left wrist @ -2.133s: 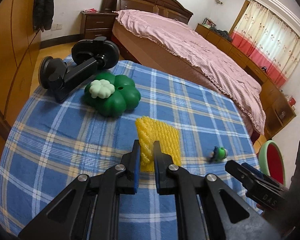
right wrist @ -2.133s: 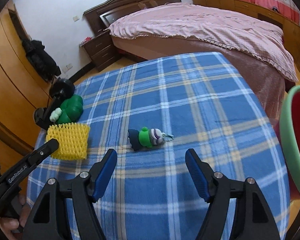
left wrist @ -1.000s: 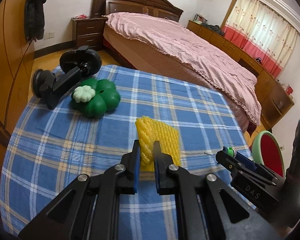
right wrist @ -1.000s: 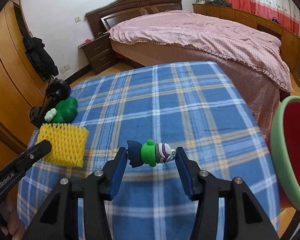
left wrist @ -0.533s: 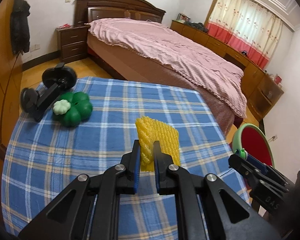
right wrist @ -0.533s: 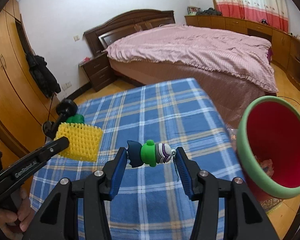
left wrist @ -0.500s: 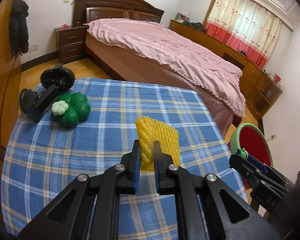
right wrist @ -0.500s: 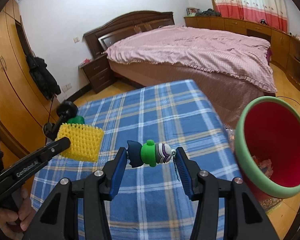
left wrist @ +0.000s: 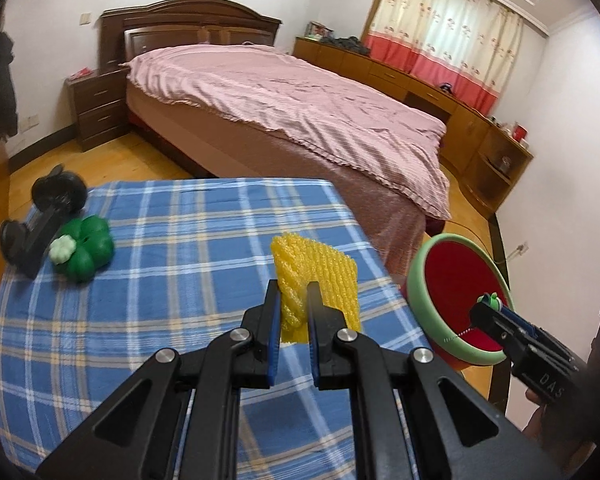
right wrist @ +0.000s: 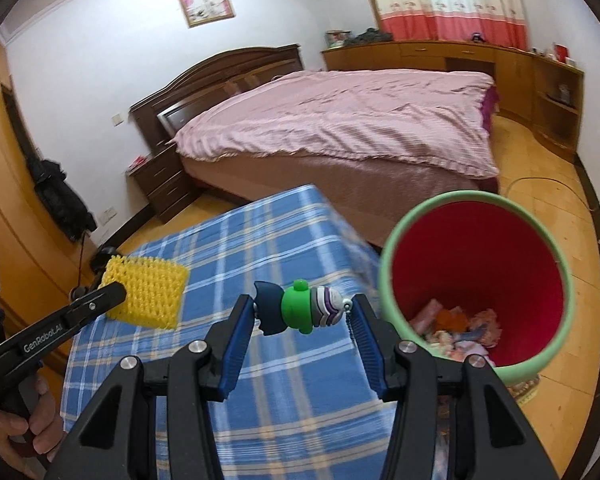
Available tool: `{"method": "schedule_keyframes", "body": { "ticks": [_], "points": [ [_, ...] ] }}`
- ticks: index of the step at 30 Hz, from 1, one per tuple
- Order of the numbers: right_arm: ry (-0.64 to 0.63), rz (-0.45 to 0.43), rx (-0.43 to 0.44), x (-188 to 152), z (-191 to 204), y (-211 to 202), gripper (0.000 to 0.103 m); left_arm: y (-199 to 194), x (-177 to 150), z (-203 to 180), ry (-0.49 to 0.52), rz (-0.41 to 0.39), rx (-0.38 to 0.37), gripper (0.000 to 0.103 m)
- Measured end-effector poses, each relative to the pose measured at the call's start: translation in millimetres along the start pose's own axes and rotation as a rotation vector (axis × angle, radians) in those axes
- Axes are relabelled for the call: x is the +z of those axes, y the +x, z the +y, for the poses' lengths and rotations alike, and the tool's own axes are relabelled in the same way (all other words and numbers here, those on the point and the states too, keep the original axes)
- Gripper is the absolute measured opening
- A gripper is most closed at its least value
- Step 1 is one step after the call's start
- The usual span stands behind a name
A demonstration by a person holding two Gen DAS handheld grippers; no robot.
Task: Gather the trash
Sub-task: 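Carry the yellow foam sleeve and green toy figure over the red bucket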
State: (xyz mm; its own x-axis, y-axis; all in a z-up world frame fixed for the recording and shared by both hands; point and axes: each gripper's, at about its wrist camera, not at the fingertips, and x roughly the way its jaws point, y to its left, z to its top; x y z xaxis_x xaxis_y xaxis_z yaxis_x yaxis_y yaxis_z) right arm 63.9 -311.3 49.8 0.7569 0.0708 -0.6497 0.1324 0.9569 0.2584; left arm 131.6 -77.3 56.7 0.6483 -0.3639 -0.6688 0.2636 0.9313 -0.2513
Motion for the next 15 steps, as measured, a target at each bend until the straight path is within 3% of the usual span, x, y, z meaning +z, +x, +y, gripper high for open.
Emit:
{"method": "schedule_keyframes", "body": {
  "ticks": [15],
  "points": [
    [0.069, 0.007, -0.12, 3.6, -77.7, -10.9, 0.053, 39.1, 8.0, -98.7, 0.169, 0.069, -0.108, 0.011]
  ]
}}
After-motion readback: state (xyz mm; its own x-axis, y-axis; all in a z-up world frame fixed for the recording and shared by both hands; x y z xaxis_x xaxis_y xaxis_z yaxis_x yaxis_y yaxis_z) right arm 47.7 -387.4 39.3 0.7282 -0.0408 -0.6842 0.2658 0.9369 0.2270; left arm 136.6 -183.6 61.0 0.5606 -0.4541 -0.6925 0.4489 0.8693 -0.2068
